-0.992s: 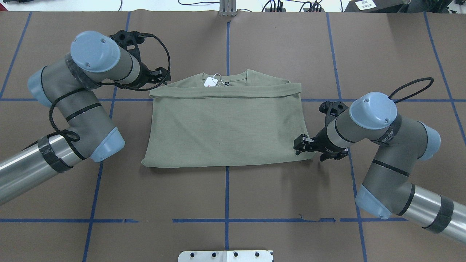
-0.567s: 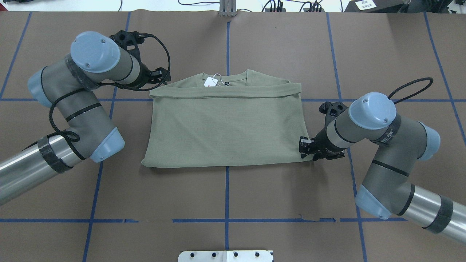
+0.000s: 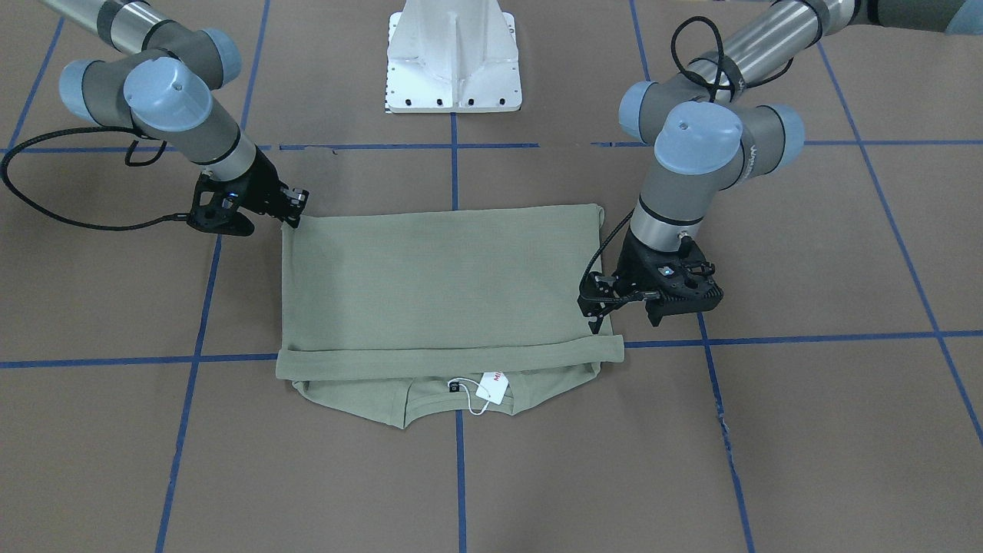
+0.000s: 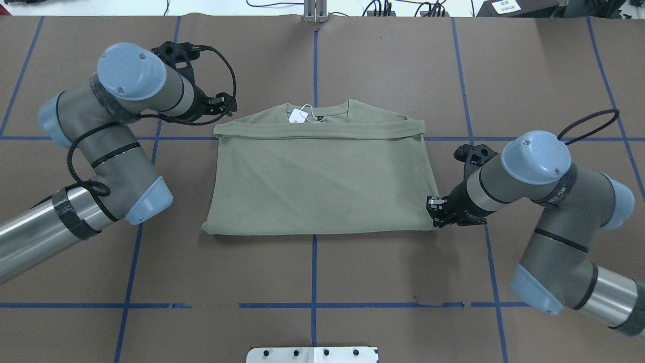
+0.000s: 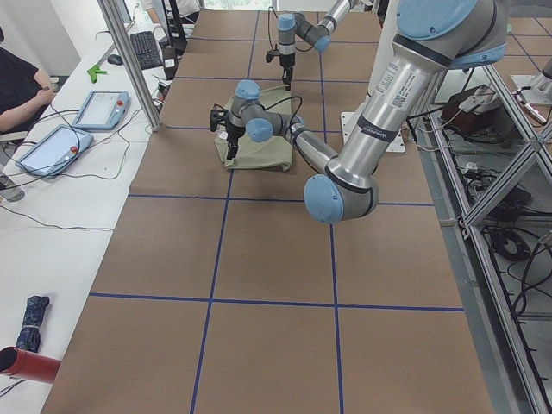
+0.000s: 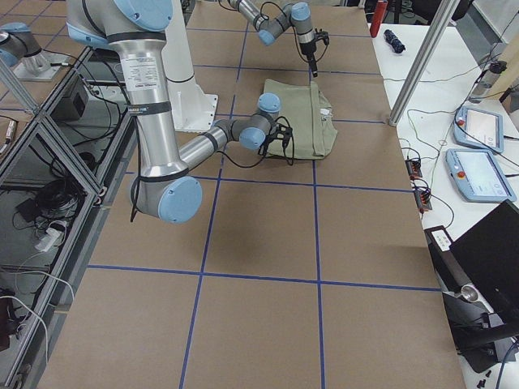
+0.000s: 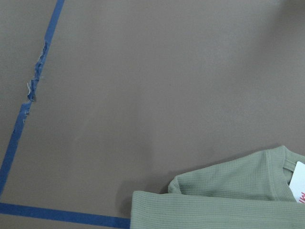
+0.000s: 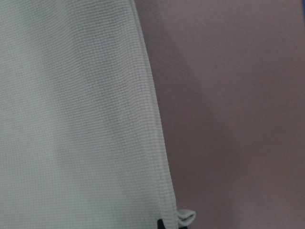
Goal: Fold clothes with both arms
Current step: 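Drag the folded shirt with the right gripper, rotating it on the table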
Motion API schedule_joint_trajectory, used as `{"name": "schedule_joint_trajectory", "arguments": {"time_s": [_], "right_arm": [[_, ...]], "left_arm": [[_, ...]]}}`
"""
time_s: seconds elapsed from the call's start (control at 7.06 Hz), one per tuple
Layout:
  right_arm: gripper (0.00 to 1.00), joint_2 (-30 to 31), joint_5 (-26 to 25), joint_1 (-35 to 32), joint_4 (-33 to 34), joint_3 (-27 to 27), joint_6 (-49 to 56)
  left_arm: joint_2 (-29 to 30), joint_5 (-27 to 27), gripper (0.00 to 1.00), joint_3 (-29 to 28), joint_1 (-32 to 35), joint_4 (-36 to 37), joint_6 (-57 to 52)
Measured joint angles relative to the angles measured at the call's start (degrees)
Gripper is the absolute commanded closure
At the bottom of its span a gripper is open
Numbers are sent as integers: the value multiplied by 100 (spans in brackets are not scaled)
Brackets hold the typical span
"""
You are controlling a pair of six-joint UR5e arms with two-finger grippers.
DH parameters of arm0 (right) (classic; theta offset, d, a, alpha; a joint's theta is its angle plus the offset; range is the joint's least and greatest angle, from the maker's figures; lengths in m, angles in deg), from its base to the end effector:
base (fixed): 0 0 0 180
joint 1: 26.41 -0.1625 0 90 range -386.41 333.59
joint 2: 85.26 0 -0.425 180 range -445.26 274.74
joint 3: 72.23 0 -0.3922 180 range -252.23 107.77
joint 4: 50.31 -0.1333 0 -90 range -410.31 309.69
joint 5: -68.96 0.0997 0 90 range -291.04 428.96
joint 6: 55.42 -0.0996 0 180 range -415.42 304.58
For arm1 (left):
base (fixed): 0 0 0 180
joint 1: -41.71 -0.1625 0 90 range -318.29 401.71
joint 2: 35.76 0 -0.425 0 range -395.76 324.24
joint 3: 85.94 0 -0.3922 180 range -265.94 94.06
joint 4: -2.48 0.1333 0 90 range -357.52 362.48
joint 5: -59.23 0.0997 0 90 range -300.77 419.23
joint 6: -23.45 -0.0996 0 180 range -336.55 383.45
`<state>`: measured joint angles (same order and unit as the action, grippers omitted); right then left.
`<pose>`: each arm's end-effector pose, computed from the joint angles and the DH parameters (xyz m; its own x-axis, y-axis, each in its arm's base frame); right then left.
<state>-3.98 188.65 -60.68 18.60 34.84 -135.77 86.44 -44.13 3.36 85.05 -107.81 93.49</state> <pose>-0.4063 -0.3785 0.3983 0.5888 0.2250 0.7763 -0.0930 0.9730 -0.2114 0.4325 -0.5597 0.2988 0.6057 -0.1149 -0.7873 0.3500 0.9271 0.1339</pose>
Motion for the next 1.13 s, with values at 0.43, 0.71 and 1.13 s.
{"name": "schedule_joint_trajectory", "arguments": {"time_s": [0.43, 0.71, 1.13], "right_arm": [[100, 1406, 171, 691, -1, 1191, -12], [43, 2102, 585, 1541, -16, 1717, -162], [0, 2239, 837, 2269, -55, 1937, -938]], "left_arm": [[8, 24, 0, 136, -6, 16, 47], [8, 130, 0, 179, -83, 31, 132], [6, 251, 0, 238, -276, 36, 248]]}}
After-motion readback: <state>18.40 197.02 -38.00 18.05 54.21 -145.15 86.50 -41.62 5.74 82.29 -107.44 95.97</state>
